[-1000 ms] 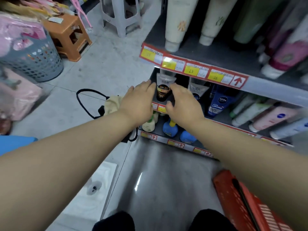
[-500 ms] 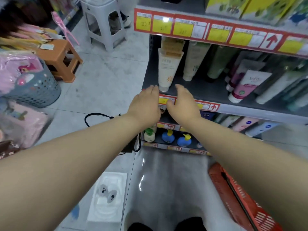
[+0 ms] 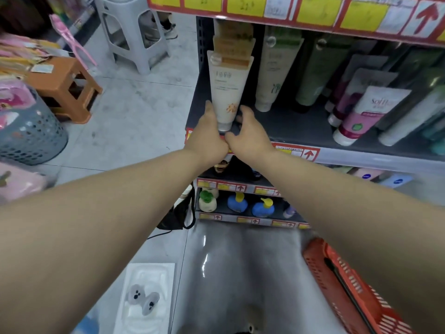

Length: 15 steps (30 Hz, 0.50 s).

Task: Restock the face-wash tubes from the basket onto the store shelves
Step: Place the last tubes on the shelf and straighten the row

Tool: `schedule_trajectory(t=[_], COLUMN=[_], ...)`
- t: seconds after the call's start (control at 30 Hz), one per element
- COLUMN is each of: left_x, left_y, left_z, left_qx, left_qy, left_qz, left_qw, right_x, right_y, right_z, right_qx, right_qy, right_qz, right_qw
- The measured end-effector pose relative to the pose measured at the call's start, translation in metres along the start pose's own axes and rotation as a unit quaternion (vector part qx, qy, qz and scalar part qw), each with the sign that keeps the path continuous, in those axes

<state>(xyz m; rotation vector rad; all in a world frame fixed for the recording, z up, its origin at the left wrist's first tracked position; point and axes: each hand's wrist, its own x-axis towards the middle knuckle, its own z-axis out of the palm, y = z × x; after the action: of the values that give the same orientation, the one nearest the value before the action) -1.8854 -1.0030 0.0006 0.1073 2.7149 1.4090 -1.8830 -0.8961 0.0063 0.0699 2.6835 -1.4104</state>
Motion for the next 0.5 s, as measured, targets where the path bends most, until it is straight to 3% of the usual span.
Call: schedule_trajectory(t=[0.2,0.5], left_x=[-0.001,-0.006], left_y=[-0.0054,-0.0056], left_z=[0.0,0.0079], left_qx=[-0.01,-0.043], left_qy=[0.003,-0.005], left_qz=[0.043,0.025], left_qw=[0.999,0.999], right_x=[0.0016,0.0011], right_y=[0.0048,0.0083], right_z=[0.0021,0.0006], right_qx=[0.006,0.026], right_qy=[-0.006,-0.008], right_qz=[-0.026,-0.041], right_qw=[1.0,0.999])
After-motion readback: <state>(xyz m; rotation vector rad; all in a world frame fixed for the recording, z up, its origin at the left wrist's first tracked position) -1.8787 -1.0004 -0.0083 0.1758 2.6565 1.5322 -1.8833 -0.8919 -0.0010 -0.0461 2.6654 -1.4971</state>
